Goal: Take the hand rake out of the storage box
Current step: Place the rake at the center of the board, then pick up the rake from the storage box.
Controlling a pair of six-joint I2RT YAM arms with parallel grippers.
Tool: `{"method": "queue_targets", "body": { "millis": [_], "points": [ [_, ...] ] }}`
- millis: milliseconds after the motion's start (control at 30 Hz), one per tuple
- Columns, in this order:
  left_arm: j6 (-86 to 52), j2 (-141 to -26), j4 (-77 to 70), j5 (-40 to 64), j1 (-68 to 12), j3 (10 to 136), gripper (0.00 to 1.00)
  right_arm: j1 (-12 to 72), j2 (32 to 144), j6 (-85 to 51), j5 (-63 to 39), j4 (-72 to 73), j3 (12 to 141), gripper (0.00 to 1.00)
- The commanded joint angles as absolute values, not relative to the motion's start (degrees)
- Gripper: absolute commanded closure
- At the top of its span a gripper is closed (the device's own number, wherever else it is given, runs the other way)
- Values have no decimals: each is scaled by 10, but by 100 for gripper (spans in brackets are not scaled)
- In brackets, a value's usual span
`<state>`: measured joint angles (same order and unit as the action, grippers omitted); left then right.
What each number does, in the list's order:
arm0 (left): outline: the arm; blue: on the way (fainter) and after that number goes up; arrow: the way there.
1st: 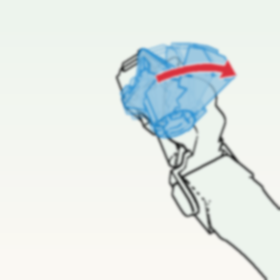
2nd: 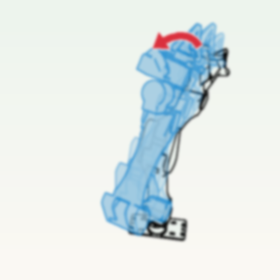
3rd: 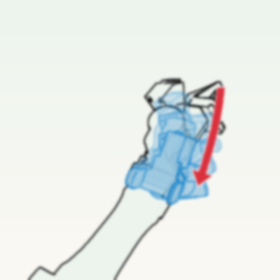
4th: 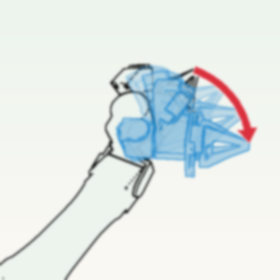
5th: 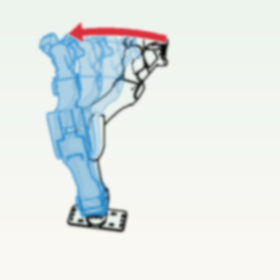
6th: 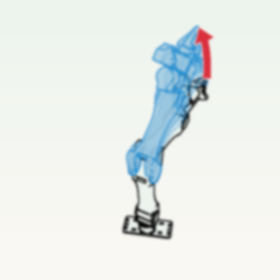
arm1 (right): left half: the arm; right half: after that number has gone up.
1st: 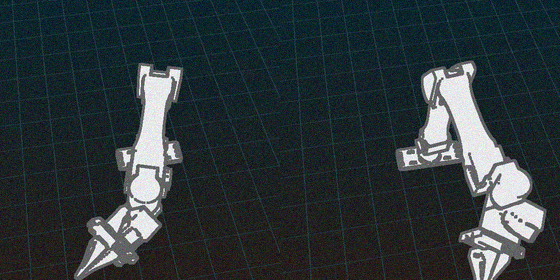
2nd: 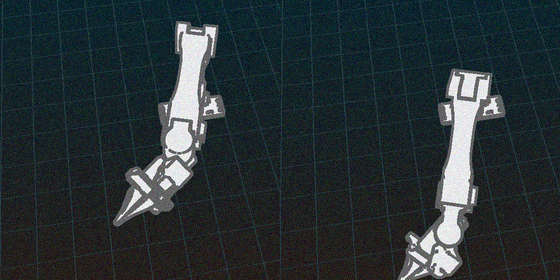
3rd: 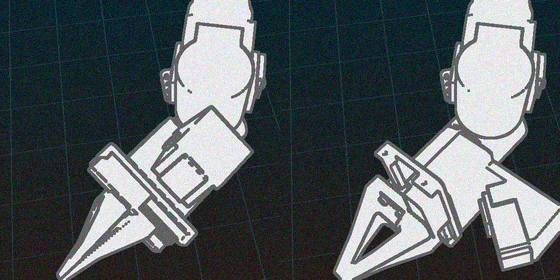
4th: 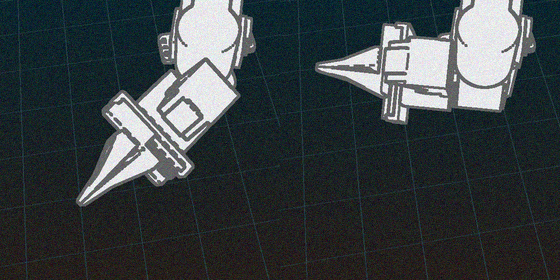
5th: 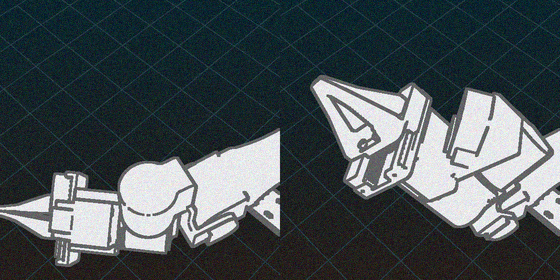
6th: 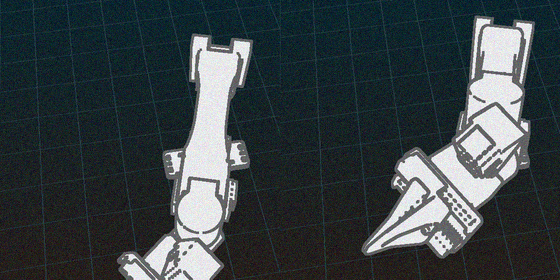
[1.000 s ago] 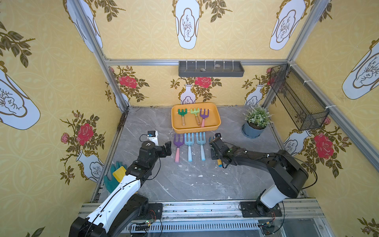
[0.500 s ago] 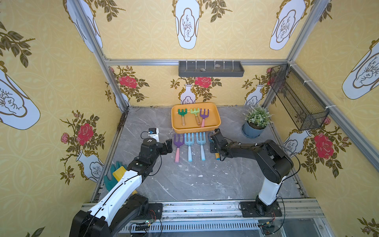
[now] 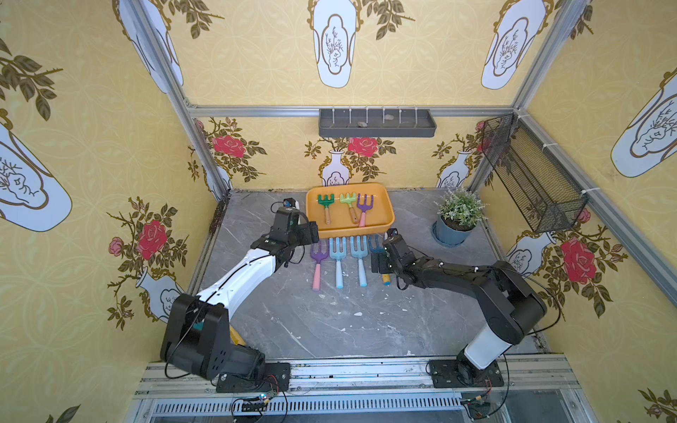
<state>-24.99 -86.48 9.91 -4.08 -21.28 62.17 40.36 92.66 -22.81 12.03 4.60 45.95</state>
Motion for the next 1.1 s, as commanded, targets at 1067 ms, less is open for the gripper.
{"method": "queue_targets", "body": {
  "millis": [1067],
  "points": [
    [-179, -1565, 530, -71, -223, 1480, 43, 359, 795, -208, 95, 88, 367, 2]
  ]
}}
